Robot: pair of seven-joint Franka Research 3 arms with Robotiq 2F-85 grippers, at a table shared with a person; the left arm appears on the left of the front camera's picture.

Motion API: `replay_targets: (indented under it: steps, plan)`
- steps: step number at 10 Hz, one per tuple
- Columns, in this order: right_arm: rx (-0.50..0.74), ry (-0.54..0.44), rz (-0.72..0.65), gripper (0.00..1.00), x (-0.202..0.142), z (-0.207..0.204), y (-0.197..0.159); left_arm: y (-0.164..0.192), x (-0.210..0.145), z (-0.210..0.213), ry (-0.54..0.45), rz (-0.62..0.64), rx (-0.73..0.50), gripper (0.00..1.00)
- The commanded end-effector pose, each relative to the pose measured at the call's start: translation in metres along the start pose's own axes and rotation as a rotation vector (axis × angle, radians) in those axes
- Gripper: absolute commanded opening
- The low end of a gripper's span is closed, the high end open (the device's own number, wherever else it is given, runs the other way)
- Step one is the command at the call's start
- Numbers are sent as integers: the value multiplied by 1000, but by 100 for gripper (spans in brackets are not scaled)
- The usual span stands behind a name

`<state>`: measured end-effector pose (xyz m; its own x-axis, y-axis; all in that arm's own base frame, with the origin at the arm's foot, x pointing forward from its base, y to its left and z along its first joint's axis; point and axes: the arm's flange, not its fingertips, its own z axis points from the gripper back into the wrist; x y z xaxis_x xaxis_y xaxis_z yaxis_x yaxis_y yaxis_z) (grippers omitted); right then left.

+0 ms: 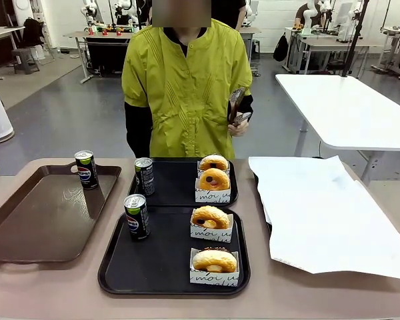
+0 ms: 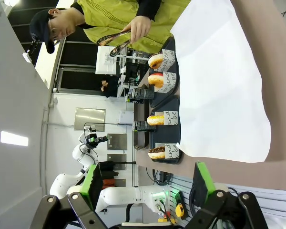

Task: Set up donuts and drinks on trays.
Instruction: Pick up one Pepsi coke from the Handle tray and place it on the Flat Tray without a Pepsi coke.

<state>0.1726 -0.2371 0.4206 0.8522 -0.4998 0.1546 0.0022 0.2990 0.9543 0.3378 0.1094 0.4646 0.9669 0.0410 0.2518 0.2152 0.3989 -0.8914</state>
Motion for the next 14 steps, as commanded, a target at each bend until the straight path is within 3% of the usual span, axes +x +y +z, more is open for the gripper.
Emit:
replay_targets:
  steps: [1,4,9,12,14]
  plan:
    - [15,-4,11,100,-1,-2,0,11,9,11,-6,64,-102,100]
    - [15,-4,11,100,-1,-2,0,40,10,39,-8,177,-261,100]
    - [15,-4,11,100,-1,-2,0,93,25,43,18,206,-282,100]
    - [15,-4,11,100,-1,-2,0,96,23,44,-4,180,-258,100]
    - [15,-4,11,100,-1,-2,0,100,23,37,27,235,-255,100]
